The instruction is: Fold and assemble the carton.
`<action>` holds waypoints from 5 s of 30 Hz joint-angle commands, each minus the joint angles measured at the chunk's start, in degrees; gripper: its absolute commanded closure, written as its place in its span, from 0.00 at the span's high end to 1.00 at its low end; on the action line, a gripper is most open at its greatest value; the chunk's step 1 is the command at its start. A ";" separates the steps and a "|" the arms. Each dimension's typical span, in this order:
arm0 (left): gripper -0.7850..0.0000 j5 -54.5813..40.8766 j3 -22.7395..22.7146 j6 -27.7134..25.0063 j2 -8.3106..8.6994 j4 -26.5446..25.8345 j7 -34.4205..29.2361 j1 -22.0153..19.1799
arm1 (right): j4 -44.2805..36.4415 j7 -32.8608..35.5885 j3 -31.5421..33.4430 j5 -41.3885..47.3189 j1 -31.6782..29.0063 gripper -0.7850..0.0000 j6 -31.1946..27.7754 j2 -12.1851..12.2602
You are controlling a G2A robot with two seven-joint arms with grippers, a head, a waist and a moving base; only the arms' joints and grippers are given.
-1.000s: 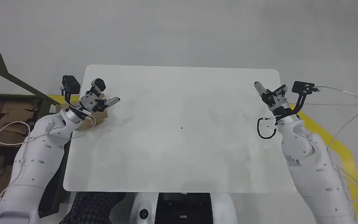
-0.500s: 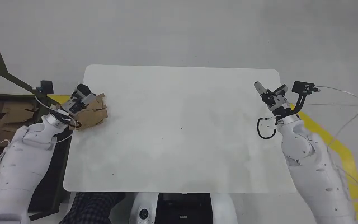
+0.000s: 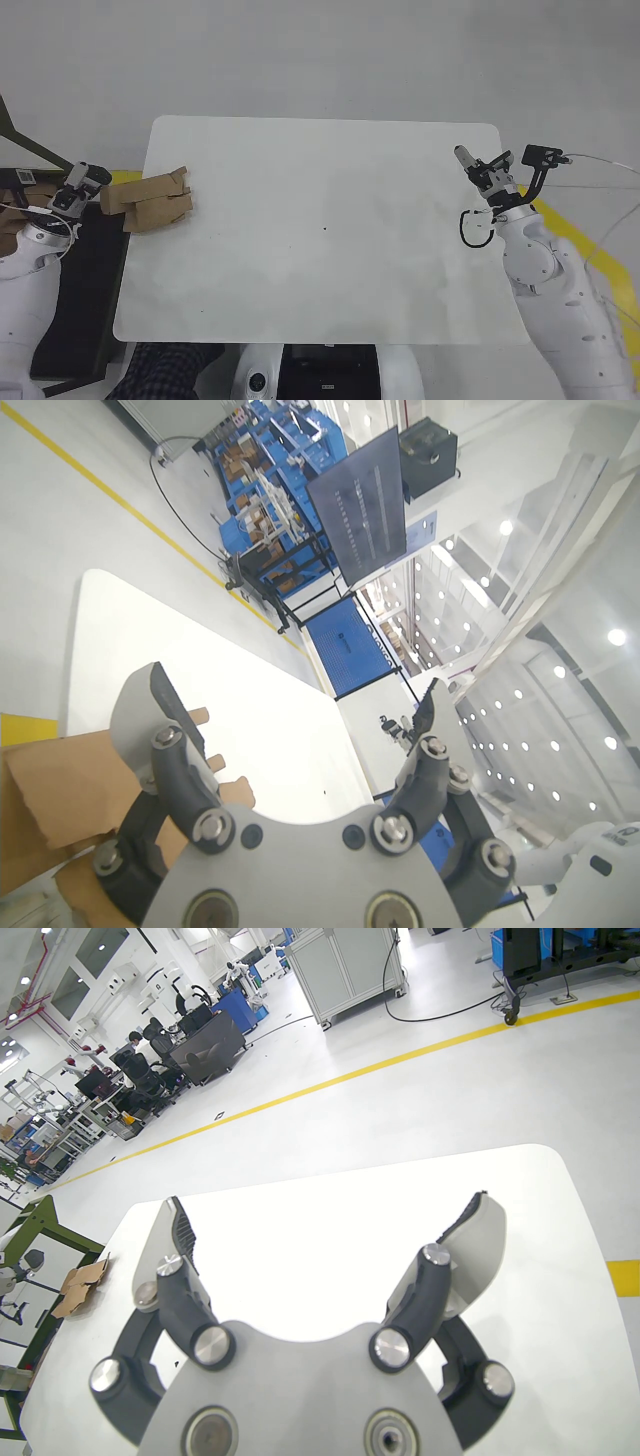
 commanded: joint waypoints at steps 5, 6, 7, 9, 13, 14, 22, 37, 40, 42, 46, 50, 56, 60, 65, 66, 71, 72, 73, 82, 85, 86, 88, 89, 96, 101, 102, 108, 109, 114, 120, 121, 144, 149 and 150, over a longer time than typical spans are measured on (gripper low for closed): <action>1.00 -0.31 0.04 0.30 0.01 0.26 -0.35 -0.13 | 0.00 0.00 0.00 0.00 0.00 1.00 0.00 0.00; 1.00 -0.31 0.04 0.30 0.01 0.26 -0.35 -0.13 | 0.00 0.00 0.00 0.00 0.00 1.00 0.00 0.00; 1.00 -0.31 0.04 0.30 0.01 0.26 -0.35 -0.13 | 0.00 0.00 0.00 0.00 0.00 1.00 0.00 0.00; 1.00 -0.31 0.04 0.30 0.01 0.26 -0.35 -0.13 | 0.00 0.00 0.00 0.00 0.00 1.00 0.00 0.00; 1.00 0.03 0.04 3.05 -0.08 -0.15 1.45 -0.20 | 0.00 0.00 0.00 0.00 0.00 1.00 0.00 0.00; 1.00 0.55 -0.05 4.75 -0.11 -0.36 2.71 -0.23 | 0.00 0.00 0.00 0.00 0.00 1.00 0.00 0.00; 1.00 -1.06 -2.35 8.26 -0.17 4.79 3.55 0.90 | 0.00 0.00 0.00 0.00 0.00 1.00 0.00 0.00; 1.00 7.01 2.26 8.20 -3.23 19.78 10.49 -5.11 | 0.00 0.00 0.00 0.00 0.00 1.00 0.00 0.00; 1.00 10.41 4.07 8.95 -4.14 22.25 13.21 -6.52 | 0.00 0.00 0.00 0.00 0.00 1.00 0.00 0.00; 1.00 12.00 4.77 9.23 -4.58 23.90 15.04 -7.45 | 0.00 0.00 0.00 0.00 0.00 1.00 0.00 0.00; 1.00 14.05 5.80 9.27 -5.39 25.72 16.46 -8.95 | 0.00 0.00 0.00 0.00 0.00 1.00 0.00 0.00; 1.00 16.58 7.08 9.26 -6.15 26.10 16.38 -10.65 | 0.00 0.00 0.00 0.00 0.00 1.00 0.00 0.00; 1.00 19.45 8.23 8.56 -7.03 26.52 17.89 -12.95 | 0.00 0.00 0.00 0.00 0.00 1.00 0.00 0.00; 0.67 22.13 8.80 8.54 -7.07 27.27 18.45 -14.19 | 0.00 0.00 0.00 0.00 0.00 1.00 0.00 0.00; 0.51 23.04 8.89 9.87 -7.19 28.00 17.27 -15.14 | 0.00 0.00 0.00 0.00 0.00 1.00 0.00 0.00; 0.48 22.81 8.77 10.00 -7.22 28.08 16.87 -15.27 | 0.00 0.00 0.00 0.00 0.00 1.00 0.00 0.00; 0.16 20.70 7.93 10.81 -7.30 28.49 12.93 -15.47 | 0.00 0.00 0.00 0.00 0.00 1.00 0.00 0.00; 0.09 20.44 7.78 10.82 -7.30 28.53 12.46 -15.50 | 0.00 0.00 0.00 0.00 0.00 1.00 0.00 0.00; 0.00 19.88 7.57 11.01 -7.33 28.53 11.69 -15.53 | 0.00 0.00 0.00 0.00 0.00 1.00 0.00 0.00; 0.00 10.96 4.15 12.98 -7.25 27.54 0.79 -15.88 | 0.00 0.00 0.00 0.00 0.00 1.00 0.00 0.00; 0.00 6.69 2.21 13.44 -6.90 26.59 -3.78 -16.10 | 0.00 0.00 0.00 0.00 0.00 1.00 0.00 0.00; 0.00 5.36 1.55 13.52 -6.76 26.18 -5.15 -16.17 | 0.00 0.00 0.00 0.00 0.00 1.00 0.00 0.00; 0.00 2.65 0.26 14.02 -6.50 25.21 -8.17 -16.22 | 0.00 0.00 0.00 0.00 0.00 1.00 0.00 0.00; 0.00 1.47 -0.32 14.26 -6.38 24.64 -9.66 -16.21 | 0.00 0.00 0.00 0.00 0.00 1.00 0.00 0.00; 0.00 -4.25 -2.71 16.72 -6.16 18.23 -16.76 -15.27 | 0.00 0.00 0.00 0.00 0.00 1.00 0.00 0.00; 0.00 -5.55 -2.43 17.91 -6.67 10.59 -17.95 -13.05 | 0.00 0.00 0.00 0.00 0.00 1.00 0.00 0.00; 0.00 -5.54 -2.13 17.93 -6.84 9.11 -17.97 -12.62 | 0.00 0.00 0.00 0.00 0.00 1.00 0.00 0.00; 0.00 -5.05 0.78 19.76 -8.21 0.36 -16.14 -10.47 | 0.00 0.00 0.00 0.00 0.00 1.00 0.00 0.00; 0.00 -4.70 1.41 20.13 -8.45 -1.12 -15.39 -10.09 | 0.00 0.00 0.00 0.00 0.00 1.00 0.00 0.00; 0.00 -1.46 4.99 21.89 -9.62 -8.32 -10.48 -8.24 | 0.00 0.00 0.00 0.00 0.00 1.00 0.00 0.00; 0.00 1.90 9.27 23.92 -11.03 -15.03 -4.49 -6.64 | 0.00 0.00 0.00 0.00 0.00 1.00 0.00 0.00; 0.00 2.29 9.85 24.11 -11.24 -15.90 -3.66 -6.47 | 0.00 0.00 0.00 0.00 0.00 1.00 0.00 0.00; 0.00 6.29 14.75 23.63 -13.18 -22.34 2.89 -4.89 | 0.00 0.00 0.00 0.00 0.00 1.00 0.00 0.00; 0.00 8.24 14.39 25.15 -13.13 -22.71 4.80 -4.44 | 0.00 0.00 0.00 0.00 0.00 1.00 0.00 0.00; 0.00 8.55 14.42 25.96 -13.17 -22.89 5.03 -4.43 | 0.00 0.00 0.00 0.00 0.00 1.00 0.00 0.00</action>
